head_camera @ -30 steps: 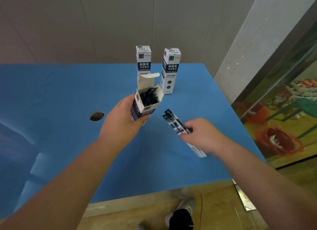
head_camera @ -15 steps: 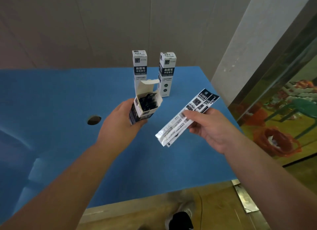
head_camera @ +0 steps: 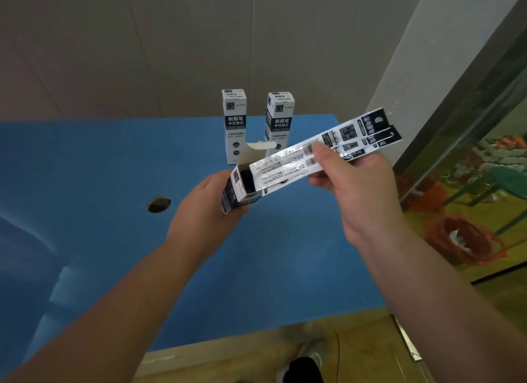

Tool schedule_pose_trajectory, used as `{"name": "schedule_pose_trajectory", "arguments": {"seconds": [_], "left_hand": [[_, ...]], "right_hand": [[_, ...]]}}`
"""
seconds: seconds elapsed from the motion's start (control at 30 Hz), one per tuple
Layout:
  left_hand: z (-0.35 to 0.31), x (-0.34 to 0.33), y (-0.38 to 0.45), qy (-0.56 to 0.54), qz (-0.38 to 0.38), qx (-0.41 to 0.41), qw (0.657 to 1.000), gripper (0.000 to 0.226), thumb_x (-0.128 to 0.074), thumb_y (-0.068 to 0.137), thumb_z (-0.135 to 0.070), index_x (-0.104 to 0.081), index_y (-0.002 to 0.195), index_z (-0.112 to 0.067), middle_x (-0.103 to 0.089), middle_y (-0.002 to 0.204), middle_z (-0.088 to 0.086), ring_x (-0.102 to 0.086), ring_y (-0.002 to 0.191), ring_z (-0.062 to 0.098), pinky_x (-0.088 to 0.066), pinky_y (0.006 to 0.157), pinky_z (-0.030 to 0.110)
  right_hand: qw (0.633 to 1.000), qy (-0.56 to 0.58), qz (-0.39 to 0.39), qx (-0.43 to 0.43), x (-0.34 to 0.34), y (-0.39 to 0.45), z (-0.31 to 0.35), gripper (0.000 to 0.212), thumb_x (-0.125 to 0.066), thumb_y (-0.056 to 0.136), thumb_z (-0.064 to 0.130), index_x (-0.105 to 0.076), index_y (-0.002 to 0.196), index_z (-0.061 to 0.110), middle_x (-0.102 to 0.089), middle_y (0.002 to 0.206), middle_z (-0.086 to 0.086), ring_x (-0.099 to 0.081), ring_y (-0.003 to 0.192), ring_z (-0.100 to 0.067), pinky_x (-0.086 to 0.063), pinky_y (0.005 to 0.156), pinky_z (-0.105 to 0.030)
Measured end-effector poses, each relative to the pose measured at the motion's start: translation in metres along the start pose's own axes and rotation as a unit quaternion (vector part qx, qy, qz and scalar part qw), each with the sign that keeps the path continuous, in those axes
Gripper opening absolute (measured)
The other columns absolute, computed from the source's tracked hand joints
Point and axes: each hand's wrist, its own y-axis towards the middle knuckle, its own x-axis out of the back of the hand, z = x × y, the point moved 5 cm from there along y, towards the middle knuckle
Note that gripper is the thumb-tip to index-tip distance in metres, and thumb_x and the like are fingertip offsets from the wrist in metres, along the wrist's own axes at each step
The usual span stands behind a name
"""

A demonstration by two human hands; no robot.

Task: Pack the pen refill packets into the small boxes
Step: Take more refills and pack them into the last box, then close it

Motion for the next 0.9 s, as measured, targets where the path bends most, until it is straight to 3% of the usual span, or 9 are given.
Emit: {"name": "schedule_pose_trajectory", "arguments": {"seconds": [0.17,0.33,0.47,0.57,0.7,0.8,0.9], "left_hand": [[-0.004,0.000,-0.002,0.003,-0.003,-0.010,1.000,0.050,-0.073,0.087,-0.036,-0.049,0.131,-0.043,-0.058,0.124,-0.020,-0.056,0.108,0.007,-0.047,0.083,0.030],[-0.002,0.001,-0.001,-0.004,-0.021,0.001,1.000,0.048,-0.074,0.086,-0.036,-0.051,0.128,-0.042,-0.059,0.120,-0.020,-0.057,0.106,0.007,-0.048,0.082,0.030],[-0.002,0.002,-0.001,-0.019,-0.028,0.013,0.999,0.051,-0.076,0.085,-0.038,-0.052,0.130,-0.042,-0.061,0.120,-0.020,-0.059,0.106,0.009,-0.052,0.086,0.035],[-0.004,0.002,-0.002,-0.010,-0.037,0.003,0.999,0.052,-0.077,0.085,-0.035,-0.053,0.131,-0.037,-0.062,0.120,-0.016,-0.059,0.106,0.012,-0.052,0.085,0.035],[-0.007,-0.001,-0.002,0.021,-0.037,-0.016,0.999,0.052,-0.077,0.084,-0.033,-0.054,0.130,-0.034,-0.062,0.121,-0.014,-0.058,0.107,0.012,-0.043,0.078,0.029],[-0.007,-0.001,-0.002,0.021,-0.033,-0.020,0.999,0.048,-0.077,0.085,-0.035,-0.055,0.128,-0.035,-0.061,0.119,-0.015,-0.057,0.106,0.011,-0.045,0.078,0.031],[-0.006,-0.001,-0.002,0.011,-0.027,-0.020,0.999,0.046,-0.076,0.086,-0.036,-0.055,0.126,-0.036,-0.061,0.118,-0.016,-0.058,0.105,0.013,-0.050,0.081,0.037]], "right_hand": [[0.996,-0.083,-0.006,0.037,-0.014,-0.001,0.008,0.016,-0.071,0.093,0.017,-0.072,0.077,0.020,-0.078,0.080,0.003,-0.075,0.074,-0.016,-0.063,0.073,-0.041],[0.985,-0.154,0.006,0.074,-0.030,-0.003,0.012,0.015,-0.072,0.090,0.021,-0.071,0.078,0.011,-0.076,0.075,-0.001,-0.074,0.068,-0.021,-0.061,0.067,-0.051],[0.973,-0.210,0.010,0.093,-0.031,-0.002,0.018,0.020,-0.072,0.088,0.025,-0.068,0.081,0.007,-0.075,0.077,-0.007,-0.073,0.068,-0.027,-0.059,0.062,-0.048],[0.966,-0.240,0.022,0.092,-0.036,0.001,0.022,0.018,-0.072,0.088,0.026,-0.070,0.080,0.010,-0.075,0.075,-0.002,-0.073,0.065,-0.018,-0.059,0.062,-0.042],[0.951,-0.292,0.030,0.096,-0.054,0.000,0.015,0.017,-0.074,0.086,0.028,-0.071,0.079,0.012,-0.072,0.071,0.002,-0.066,0.062,-0.006,-0.052,0.054,-0.023],[0.935,-0.338,0.062,0.085,-0.069,-0.001,0.002,0.018,-0.072,0.087,0.030,-0.071,0.079,0.014,-0.069,0.071,0.001,-0.064,0.064,-0.014,-0.051,0.055,-0.029],[0.935,-0.341,0.094,0.025,-0.073,0.003,-0.013,0.032,-0.070,0.089,0.032,-0.059,0.062,0.017,-0.062,0.061,0.000,-0.052,0.053,-0.017,-0.041,0.048,-0.027]]}}
